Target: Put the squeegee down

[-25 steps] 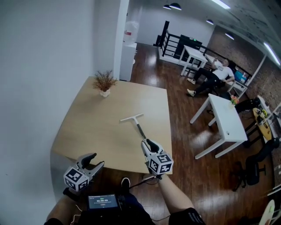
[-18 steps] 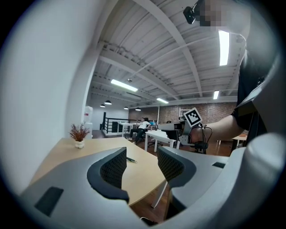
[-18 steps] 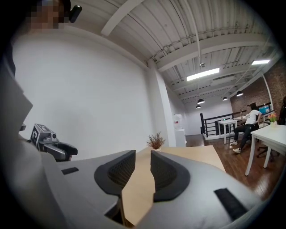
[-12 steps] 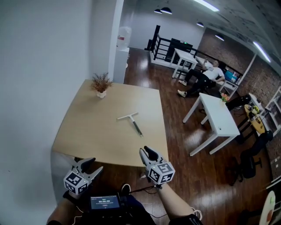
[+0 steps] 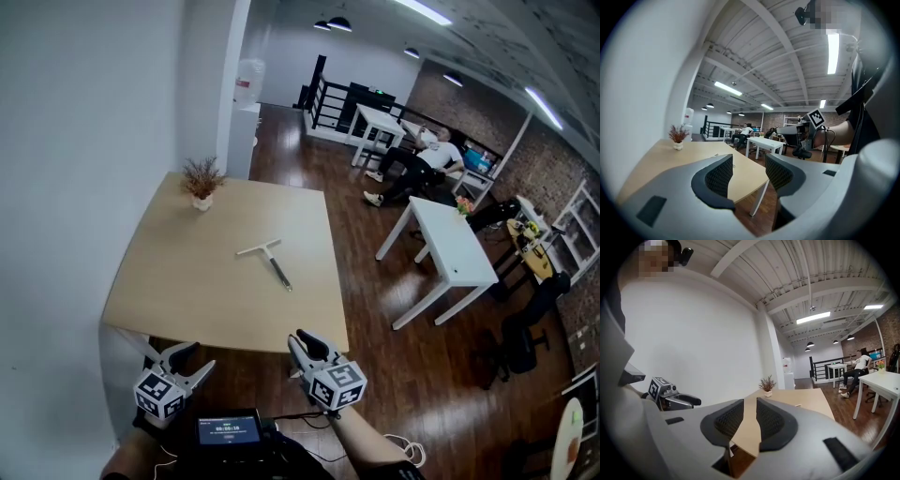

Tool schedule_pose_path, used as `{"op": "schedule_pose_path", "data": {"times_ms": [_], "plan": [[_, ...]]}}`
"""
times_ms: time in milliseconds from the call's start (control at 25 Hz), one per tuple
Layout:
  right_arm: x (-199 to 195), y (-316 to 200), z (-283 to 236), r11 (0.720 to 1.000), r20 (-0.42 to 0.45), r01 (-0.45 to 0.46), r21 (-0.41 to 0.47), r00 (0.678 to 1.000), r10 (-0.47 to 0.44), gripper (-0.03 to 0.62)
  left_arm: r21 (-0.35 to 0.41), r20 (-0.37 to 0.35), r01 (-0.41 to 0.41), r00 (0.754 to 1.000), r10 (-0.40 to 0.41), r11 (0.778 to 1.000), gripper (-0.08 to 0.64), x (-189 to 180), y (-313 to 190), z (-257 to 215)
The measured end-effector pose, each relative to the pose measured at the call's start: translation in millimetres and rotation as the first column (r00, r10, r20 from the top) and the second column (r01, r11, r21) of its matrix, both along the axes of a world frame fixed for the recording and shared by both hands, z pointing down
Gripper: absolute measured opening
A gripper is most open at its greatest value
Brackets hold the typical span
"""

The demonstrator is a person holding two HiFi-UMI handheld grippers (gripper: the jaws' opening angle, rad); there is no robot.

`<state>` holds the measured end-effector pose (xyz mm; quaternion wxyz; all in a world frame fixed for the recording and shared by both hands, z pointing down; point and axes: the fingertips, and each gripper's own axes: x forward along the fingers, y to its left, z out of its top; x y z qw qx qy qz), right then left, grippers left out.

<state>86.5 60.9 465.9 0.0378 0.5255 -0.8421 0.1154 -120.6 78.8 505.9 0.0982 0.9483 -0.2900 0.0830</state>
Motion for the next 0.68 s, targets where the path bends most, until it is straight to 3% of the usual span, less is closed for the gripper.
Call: {"op": "schedule_pose_path", "data": {"times_ms": [680], "plan": [[-12,3,-2,1.000,0.027,0.025,0.007,0.999,-0.026,0.107,0.014,0.013,-0.010,1.000,0.010,1.000,0.216,-5,-2,11]]}}
